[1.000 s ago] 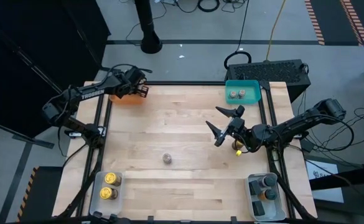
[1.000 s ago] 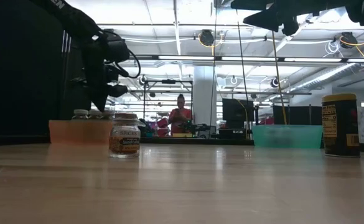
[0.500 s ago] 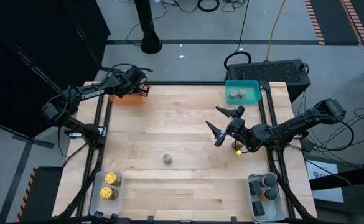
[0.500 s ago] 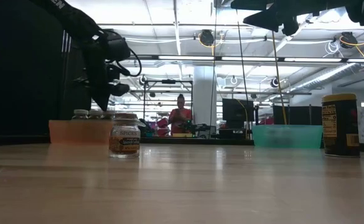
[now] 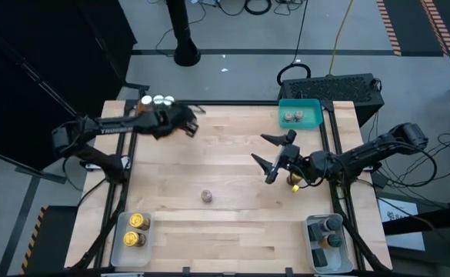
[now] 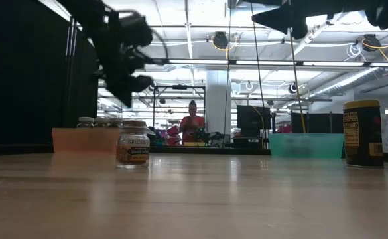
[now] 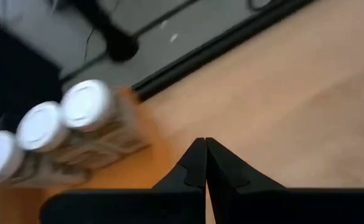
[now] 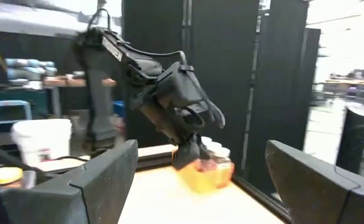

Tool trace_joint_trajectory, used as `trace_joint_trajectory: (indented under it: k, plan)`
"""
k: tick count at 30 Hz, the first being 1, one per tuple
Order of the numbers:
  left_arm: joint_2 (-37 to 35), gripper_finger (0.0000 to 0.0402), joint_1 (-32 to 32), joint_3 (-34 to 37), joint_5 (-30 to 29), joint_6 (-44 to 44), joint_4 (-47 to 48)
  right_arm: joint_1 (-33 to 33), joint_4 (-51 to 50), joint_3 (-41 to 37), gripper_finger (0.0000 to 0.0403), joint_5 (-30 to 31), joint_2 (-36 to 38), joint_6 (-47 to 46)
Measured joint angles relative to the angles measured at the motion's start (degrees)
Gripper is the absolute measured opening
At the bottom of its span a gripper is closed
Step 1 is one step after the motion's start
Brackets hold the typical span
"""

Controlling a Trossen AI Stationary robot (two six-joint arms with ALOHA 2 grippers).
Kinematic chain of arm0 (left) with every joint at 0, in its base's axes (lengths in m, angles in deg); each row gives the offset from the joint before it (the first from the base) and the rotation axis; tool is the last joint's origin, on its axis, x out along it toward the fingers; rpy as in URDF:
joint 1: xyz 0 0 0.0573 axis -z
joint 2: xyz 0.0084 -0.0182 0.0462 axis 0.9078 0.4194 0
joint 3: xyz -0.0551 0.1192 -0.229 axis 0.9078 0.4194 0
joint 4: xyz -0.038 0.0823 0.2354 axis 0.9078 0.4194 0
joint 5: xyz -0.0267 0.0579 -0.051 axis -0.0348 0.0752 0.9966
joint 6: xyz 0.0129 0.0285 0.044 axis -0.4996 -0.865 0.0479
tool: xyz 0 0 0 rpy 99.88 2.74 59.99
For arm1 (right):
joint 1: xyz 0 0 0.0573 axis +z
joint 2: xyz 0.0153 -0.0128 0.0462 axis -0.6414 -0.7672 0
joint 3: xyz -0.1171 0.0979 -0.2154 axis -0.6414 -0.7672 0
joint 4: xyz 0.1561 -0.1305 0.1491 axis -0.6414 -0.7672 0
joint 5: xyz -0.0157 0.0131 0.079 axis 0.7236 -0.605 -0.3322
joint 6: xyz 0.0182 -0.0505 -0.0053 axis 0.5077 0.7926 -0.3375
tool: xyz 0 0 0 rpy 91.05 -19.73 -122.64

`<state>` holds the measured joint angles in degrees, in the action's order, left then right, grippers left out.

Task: Sort spices by type
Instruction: Put the yellow seasoning bottle into the transparent bin

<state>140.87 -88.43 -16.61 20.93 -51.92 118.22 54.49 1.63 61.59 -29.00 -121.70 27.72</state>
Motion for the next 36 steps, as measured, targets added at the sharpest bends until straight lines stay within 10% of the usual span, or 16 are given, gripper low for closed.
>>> trace_joint_trajectory:
  k: [10,22,36]
  plan:
    - [0.0,0.0005,24.2,0.0,-6.8,-7.9,-13.2,-1.9,0.0,0.0,0.0336,-1.6,-3.2,-2.6]
    - [0.0,0.0005,34.9,0.0,-6.8,-11.3,-13.7,-3.1,-4.9,0.6,0.0336,-1.0,-3.1,-9.4]
    - [0.0,0.0005,42.6,0.0,-14.1,-9.6,-2.7,-2.4,-78.0,36.3,0.0336,-1.3,-10.5,-42.2]
